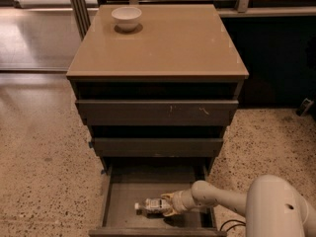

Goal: Place blue plastic bottle into bottom drawer

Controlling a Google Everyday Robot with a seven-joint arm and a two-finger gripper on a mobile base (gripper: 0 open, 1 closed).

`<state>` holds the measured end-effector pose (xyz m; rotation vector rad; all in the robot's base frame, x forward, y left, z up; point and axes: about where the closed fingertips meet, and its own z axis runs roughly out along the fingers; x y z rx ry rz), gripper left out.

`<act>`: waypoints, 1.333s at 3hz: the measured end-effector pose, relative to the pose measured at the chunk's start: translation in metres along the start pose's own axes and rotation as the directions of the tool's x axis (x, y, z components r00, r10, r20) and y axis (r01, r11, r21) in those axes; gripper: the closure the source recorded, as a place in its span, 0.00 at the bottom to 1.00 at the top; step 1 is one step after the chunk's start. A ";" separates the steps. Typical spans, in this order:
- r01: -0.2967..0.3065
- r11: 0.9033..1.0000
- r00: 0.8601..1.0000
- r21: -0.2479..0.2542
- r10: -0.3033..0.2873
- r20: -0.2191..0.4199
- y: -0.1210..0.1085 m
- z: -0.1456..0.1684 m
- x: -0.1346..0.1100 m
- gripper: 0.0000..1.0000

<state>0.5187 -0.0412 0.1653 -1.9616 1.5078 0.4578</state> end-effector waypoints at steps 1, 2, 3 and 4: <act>-0.002 1.000 1.000 0.000 0.002 -0.004 0.002 0.009 0.005 0.98; -0.002 1.000 1.000 0.000 0.002 -0.004 0.002 0.009 0.005 0.77; -0.002 1.000 1.000 0.000 0.002 -0.004 0.002 0.009 0.005 0.53; -0.002 1.000 1.000 0.000 0.002 -0.004 0.002 0.009 0.005 0.22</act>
Offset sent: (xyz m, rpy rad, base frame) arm 0.0006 0.0020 -0.0104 -0.0032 0.0006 -0.0029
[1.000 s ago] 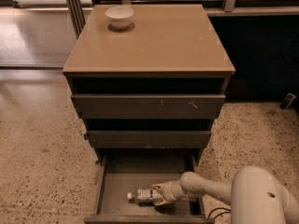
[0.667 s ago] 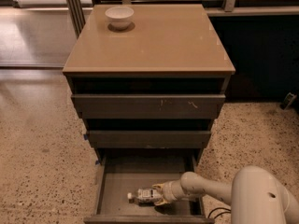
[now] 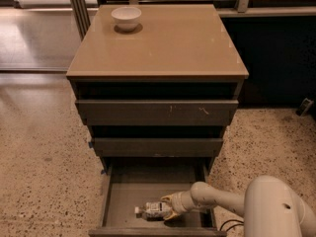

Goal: Place blue plastic bottle into bottom drawer

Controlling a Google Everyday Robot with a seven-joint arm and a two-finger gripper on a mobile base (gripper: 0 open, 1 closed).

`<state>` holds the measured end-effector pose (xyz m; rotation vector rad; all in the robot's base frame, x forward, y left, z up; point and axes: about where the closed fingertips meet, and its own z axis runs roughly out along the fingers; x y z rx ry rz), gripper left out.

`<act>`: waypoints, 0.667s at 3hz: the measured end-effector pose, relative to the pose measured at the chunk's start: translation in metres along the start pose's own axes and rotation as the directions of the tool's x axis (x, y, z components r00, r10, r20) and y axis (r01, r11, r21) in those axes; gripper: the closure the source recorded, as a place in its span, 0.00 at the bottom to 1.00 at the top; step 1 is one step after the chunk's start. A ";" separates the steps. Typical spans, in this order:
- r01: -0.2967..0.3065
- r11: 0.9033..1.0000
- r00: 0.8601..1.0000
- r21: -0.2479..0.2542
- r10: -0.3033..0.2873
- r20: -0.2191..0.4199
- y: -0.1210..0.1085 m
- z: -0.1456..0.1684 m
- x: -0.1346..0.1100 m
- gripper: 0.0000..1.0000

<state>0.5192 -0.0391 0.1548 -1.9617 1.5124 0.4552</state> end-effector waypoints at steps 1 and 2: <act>0.000 1.000 1.000 0.000 0.000 0.000 0.000 0.000 0.000 0.00; 0.000 1.000 1.000 0.000 0.000 0.000 0.000 0.000 0.000 0.00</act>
Offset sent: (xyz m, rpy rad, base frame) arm 0.0000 0.0000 0.0000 0.0000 0.0000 0.0000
